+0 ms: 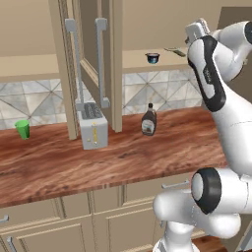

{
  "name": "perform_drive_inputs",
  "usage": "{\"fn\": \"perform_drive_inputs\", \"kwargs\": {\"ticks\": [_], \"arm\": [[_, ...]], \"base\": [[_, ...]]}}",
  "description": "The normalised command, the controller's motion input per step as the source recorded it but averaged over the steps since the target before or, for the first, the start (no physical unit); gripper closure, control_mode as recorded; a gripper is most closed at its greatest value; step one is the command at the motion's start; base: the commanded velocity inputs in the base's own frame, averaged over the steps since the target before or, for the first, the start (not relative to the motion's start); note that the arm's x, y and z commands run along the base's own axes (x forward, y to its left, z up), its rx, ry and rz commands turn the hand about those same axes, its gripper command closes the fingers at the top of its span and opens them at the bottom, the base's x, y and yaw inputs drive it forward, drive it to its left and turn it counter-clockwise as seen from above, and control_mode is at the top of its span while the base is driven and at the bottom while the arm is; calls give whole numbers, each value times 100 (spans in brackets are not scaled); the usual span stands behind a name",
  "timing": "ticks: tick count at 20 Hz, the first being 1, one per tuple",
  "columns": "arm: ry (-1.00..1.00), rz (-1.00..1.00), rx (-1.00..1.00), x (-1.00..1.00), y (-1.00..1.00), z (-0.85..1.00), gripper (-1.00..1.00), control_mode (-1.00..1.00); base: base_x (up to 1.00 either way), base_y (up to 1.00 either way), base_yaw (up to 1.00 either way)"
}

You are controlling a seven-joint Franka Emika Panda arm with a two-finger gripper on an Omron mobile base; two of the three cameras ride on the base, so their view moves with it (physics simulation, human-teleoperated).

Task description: Pick the canned food and yogurt from the counter and place them in the cabinets closest to them.

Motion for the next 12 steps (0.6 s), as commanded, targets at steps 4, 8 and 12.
{"fn": "perform_drive_inputs", "kwargs": {"ticks": [4, 8, 12], "arm": [[-31, 0, 9, -100, -16, 0, -100, -100], [-27, -6, 5, -37, -14, 15, -100, -100], [0, 0, 0, 0, 0, 0, -100, -100]], "base": [[0, 0, 0], [0, 0, 0], [0, 0, 0]]}}
